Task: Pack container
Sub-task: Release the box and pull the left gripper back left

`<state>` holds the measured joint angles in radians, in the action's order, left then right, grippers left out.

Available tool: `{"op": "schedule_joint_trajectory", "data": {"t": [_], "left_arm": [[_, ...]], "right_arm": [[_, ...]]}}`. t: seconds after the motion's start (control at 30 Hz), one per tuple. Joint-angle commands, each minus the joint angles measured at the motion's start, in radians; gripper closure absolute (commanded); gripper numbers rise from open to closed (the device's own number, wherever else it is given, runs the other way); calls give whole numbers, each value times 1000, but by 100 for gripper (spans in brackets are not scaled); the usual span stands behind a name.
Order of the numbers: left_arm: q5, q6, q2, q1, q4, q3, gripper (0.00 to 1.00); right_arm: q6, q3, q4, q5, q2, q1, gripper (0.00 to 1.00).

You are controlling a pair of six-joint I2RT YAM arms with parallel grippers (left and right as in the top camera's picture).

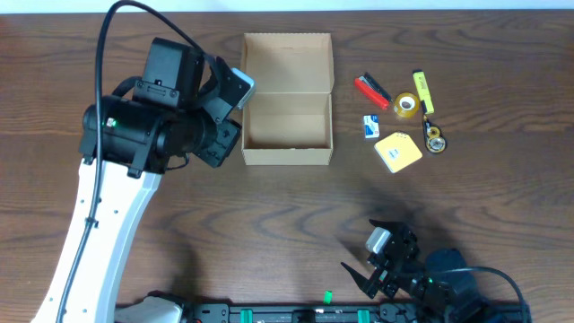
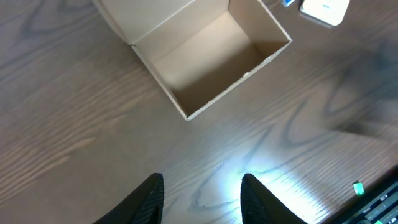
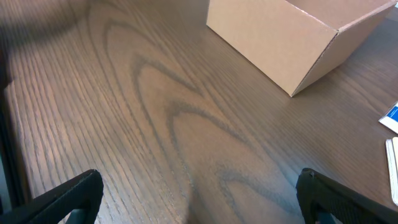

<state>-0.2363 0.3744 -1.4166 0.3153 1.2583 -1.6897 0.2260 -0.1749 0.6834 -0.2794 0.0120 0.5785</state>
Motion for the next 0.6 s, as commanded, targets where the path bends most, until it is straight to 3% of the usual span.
{"op": "schedule_joint_trajectory", "data": {"t": [0.0,0.17,0.23,0.27,0.3,0.57], "left_arm": [[-28,31,49,-1,5,-17,58],[-35,53,101,-1,6,-17,41],[-31,52,113,-1,6,-17,26],[-24,52,117,-1,6,-17,8],[-16,52,119,-1,6,-17,5],[8,52,118,-1,27,-17,5]], "right_arm": [[-13,9,5,-1,-6,7,1],[-12,9,5,-1,-6,7,1],[-12,9,5,-1,-6,7,1],[-12,9,5,-1,-6,7,1],[-12,9,5,-1,-6,7,1],[-13,9,5,-1,-6,7,1]]}}
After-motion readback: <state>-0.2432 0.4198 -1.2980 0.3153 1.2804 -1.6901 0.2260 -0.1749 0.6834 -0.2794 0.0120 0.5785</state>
